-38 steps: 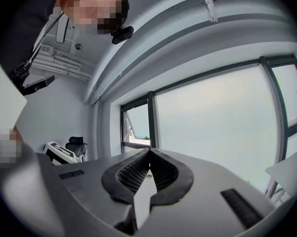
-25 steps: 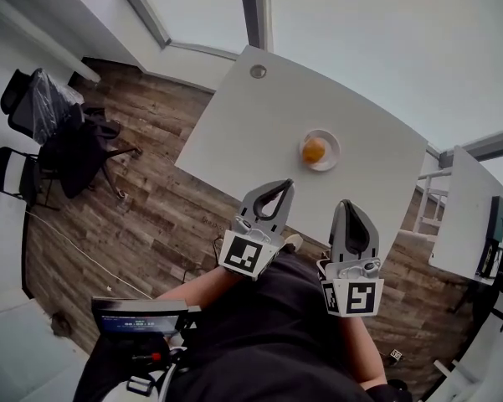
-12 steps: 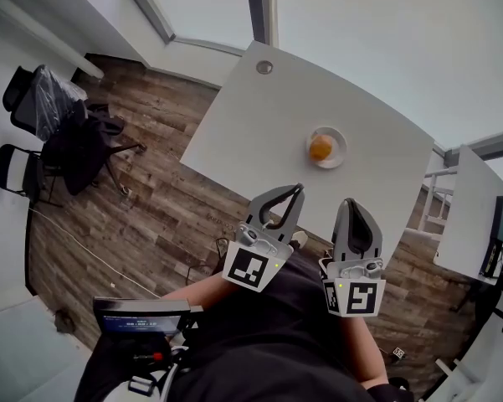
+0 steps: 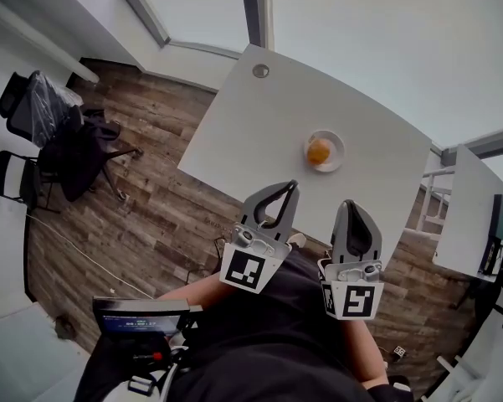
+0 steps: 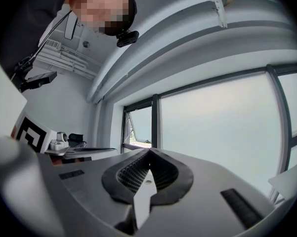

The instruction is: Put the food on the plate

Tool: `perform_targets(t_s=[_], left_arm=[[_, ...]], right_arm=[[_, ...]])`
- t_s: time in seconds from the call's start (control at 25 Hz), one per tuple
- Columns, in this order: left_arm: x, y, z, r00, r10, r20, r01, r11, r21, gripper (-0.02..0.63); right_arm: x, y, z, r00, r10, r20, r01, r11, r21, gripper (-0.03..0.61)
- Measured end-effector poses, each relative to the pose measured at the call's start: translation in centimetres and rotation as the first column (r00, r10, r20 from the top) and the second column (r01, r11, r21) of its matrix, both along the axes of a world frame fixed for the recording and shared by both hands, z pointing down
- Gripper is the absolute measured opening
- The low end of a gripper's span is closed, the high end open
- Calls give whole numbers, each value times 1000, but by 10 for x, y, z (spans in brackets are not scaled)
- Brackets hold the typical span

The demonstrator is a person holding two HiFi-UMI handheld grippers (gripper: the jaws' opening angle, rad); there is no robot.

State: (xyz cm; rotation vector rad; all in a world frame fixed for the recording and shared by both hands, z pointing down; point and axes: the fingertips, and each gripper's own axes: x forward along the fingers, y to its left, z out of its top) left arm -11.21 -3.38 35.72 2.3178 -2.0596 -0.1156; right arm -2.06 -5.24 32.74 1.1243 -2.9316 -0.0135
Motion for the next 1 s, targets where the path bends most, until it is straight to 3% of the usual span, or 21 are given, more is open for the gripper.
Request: perform_targets(t_s=[0.72,1.0], left_arm=[[-1,-10,-2,999,14,29,-13,1000,-20,6],[-2,-12,-6,999,15,47,-15,1000,-1,6]], right_arm=[[-5,-13,-6,999,21,34,-21,999,24,6],[-5,-16,-1,999,32,0,-32,999,17,6]])
